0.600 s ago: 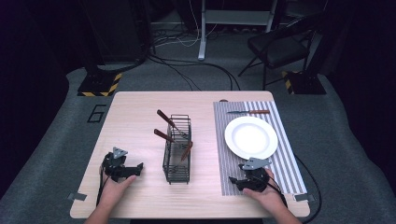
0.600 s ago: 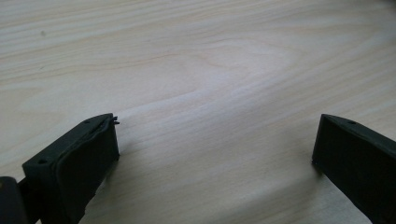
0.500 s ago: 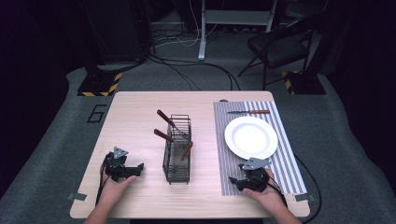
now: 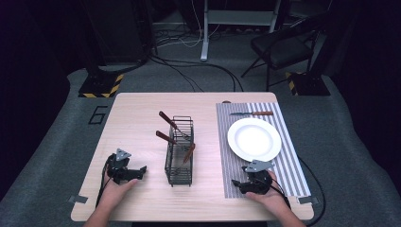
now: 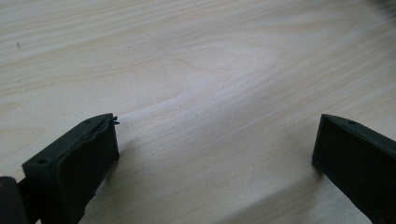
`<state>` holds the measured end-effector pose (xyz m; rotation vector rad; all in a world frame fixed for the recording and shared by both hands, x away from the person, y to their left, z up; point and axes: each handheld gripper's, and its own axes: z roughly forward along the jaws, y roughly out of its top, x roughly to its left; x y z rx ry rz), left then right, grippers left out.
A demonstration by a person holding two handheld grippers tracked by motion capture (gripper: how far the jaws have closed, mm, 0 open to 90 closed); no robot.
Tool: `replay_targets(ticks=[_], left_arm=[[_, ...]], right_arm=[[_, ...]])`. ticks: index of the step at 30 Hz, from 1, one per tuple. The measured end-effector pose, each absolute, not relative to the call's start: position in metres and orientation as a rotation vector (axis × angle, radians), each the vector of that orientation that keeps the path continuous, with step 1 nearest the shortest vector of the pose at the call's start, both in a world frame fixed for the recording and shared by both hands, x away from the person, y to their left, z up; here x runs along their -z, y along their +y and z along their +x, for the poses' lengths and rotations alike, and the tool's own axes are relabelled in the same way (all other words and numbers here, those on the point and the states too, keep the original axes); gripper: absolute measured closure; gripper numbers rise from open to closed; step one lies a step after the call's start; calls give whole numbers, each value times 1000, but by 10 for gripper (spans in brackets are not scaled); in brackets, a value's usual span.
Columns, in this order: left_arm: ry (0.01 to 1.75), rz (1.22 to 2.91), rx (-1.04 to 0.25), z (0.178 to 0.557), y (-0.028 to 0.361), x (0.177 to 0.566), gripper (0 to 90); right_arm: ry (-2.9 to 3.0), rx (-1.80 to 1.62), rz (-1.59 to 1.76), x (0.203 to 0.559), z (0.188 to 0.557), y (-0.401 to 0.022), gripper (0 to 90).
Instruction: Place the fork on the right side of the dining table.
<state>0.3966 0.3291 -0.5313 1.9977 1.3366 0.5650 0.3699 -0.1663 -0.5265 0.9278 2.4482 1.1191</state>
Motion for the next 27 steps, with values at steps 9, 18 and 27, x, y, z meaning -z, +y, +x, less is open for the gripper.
replay_targets(ticks=[9,18,27], left_arm=[[1339,1995,-565,397,329,531,1],[1338,1996,-565,397,329,531,1],[1339,1996,-565,397,329,531,1]], right_arm=[[2448,-1125,945,526,370,-167,292],[2441,-1118,975,524,370,-167,357],[2418,-1172,1016,513,368,-168,382]])
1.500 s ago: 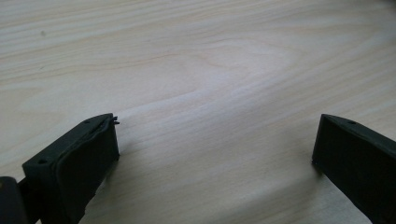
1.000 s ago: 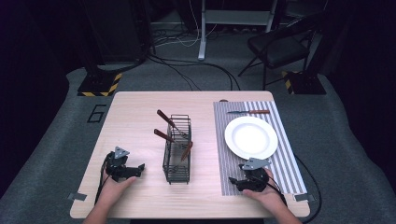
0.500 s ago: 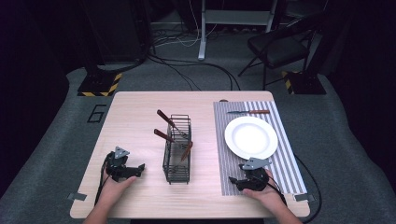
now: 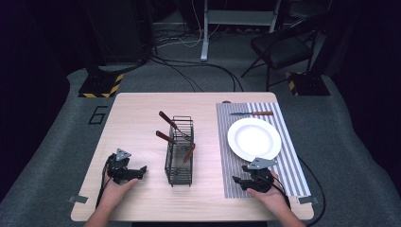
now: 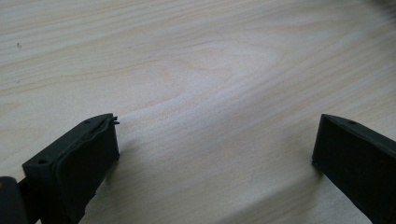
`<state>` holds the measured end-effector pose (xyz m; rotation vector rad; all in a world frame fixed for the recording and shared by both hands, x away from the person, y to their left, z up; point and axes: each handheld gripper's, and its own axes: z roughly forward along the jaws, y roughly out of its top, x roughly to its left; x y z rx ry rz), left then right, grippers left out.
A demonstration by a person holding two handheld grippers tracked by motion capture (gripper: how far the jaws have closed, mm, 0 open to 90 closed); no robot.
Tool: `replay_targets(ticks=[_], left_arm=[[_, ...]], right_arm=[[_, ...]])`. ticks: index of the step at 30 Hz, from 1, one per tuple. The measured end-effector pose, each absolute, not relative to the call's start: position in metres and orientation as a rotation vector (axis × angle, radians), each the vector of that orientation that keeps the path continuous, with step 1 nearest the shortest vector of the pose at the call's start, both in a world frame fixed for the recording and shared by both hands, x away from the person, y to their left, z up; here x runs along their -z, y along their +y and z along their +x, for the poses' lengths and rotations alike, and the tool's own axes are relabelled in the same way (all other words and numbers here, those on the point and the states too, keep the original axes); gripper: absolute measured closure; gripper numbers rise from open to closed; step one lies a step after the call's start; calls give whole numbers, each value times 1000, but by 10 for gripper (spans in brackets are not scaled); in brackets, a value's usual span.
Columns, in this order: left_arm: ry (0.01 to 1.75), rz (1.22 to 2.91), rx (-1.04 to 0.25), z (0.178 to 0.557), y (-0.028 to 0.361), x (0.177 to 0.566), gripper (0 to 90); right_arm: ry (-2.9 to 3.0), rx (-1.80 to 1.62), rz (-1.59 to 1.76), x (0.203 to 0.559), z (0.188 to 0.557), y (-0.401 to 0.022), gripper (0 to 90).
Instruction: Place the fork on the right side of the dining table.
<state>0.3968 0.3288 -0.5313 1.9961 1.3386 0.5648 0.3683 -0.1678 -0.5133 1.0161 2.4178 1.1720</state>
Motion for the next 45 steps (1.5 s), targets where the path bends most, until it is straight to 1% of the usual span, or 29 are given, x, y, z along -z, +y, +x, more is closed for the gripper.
replay_targets(ticks=[4,5,12,21,45], left_arm=[[1338,1996,-565,397,329,531,1],[1339,1996,-565,397,329,531,1],[1339,1995,-565,397,329,531,1],[1339,1995,-565,397,329,531,1],[1339,1996,-565,397,329,531,2]], right_arm=[[2415,-1151,994,503,365,-164,388],[2413,-1146,984,496,364,-162,413],[2423,-1182,986,479,364,-156,437],[2443,-1231,1002,470,365,-146,466],[2468,-1346,993,441,371,-122,491]])
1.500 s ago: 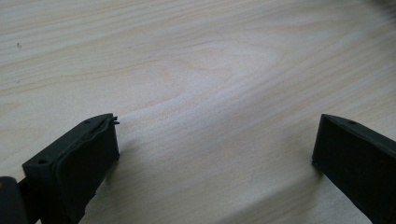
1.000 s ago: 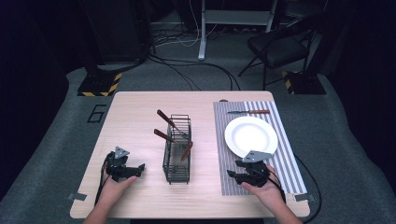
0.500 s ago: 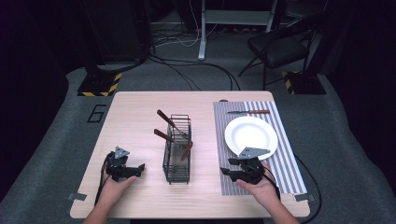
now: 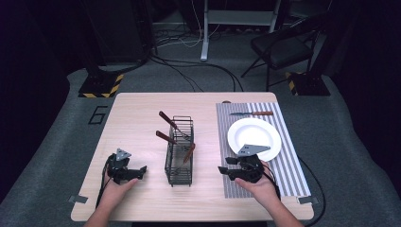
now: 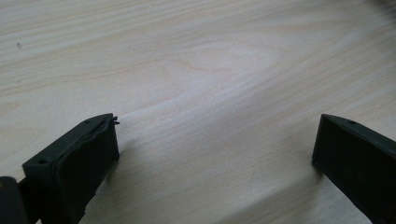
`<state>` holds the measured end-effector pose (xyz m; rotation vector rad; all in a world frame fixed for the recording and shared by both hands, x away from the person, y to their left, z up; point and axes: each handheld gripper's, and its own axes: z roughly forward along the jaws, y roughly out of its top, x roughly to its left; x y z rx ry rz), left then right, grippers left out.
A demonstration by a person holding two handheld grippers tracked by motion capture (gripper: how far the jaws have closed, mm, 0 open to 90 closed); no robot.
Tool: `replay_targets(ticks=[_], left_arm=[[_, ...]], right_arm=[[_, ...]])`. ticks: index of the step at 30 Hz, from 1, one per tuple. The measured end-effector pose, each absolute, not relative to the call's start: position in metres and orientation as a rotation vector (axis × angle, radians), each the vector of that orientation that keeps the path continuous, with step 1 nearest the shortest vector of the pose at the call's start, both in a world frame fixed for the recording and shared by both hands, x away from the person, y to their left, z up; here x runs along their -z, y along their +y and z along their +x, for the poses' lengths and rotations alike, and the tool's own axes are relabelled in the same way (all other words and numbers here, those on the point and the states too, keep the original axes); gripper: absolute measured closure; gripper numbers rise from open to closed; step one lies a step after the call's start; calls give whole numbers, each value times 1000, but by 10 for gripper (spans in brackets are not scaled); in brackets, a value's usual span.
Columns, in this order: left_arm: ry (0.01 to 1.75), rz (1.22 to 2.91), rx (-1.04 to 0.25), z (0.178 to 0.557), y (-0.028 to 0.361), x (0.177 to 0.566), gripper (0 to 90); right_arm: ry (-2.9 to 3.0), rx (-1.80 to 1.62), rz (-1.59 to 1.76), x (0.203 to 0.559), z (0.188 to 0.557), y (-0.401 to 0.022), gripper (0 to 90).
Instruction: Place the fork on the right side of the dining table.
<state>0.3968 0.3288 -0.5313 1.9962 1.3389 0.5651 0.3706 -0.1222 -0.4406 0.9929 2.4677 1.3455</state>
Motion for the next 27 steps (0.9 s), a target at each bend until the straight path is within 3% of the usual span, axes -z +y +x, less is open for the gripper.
replay_targets(ticks=[27], left_arm=[[1334,1998,-567,397,329,531,2]], right_arm=[[2512,-1442,886,397,379,-91,485]])
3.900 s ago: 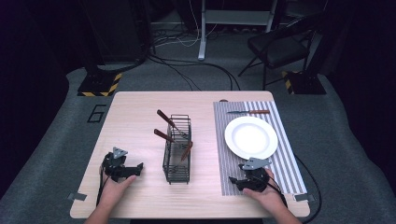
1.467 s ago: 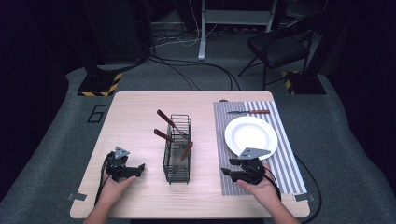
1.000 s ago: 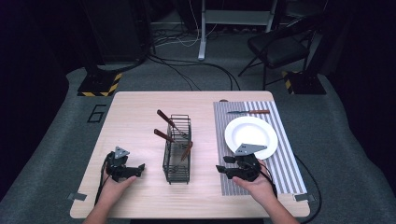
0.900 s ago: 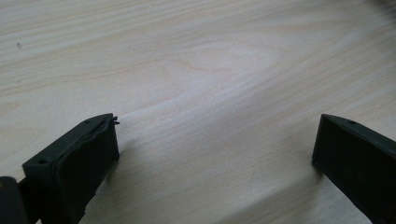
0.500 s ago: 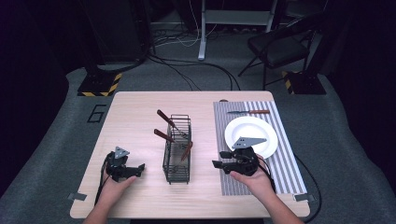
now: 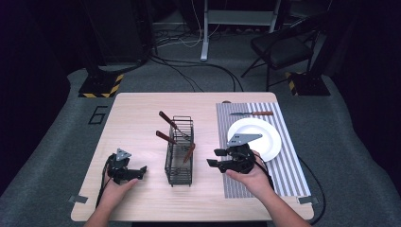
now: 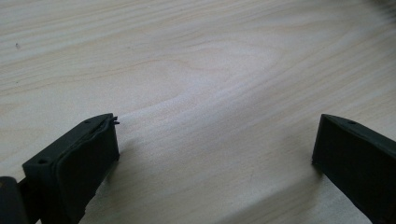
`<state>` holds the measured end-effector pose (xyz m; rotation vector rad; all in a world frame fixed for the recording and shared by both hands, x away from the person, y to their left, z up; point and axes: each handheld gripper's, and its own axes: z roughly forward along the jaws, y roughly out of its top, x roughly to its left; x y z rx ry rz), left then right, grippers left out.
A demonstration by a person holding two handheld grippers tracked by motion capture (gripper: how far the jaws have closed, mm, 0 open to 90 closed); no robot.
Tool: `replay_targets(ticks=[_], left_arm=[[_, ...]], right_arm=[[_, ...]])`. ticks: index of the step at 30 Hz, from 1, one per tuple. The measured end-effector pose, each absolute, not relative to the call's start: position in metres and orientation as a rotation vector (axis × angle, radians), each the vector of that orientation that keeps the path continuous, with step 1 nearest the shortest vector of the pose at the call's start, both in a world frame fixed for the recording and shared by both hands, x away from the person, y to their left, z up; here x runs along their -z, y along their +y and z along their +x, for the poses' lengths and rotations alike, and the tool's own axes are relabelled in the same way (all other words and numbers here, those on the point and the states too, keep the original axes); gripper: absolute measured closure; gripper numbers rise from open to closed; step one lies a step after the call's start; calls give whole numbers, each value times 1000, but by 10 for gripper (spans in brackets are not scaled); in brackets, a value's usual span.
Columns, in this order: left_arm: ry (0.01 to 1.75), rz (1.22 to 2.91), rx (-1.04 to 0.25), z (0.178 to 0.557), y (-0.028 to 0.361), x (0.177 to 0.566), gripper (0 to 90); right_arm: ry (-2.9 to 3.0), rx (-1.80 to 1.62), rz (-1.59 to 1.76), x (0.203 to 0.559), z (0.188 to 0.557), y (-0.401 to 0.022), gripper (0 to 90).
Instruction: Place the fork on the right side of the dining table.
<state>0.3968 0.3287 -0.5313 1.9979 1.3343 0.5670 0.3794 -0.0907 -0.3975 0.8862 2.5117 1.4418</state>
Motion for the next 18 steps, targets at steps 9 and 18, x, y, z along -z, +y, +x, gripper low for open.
replay_targets(ticks=[9,18], left_arm=[[1334,1999,-566,397,329,531,2],[1333,2005,-558,397,329,531,2]], right_arm=[[2526,-1464,815,385,382,-73,505],[2523,-1493,779,377,385,-59,540]])
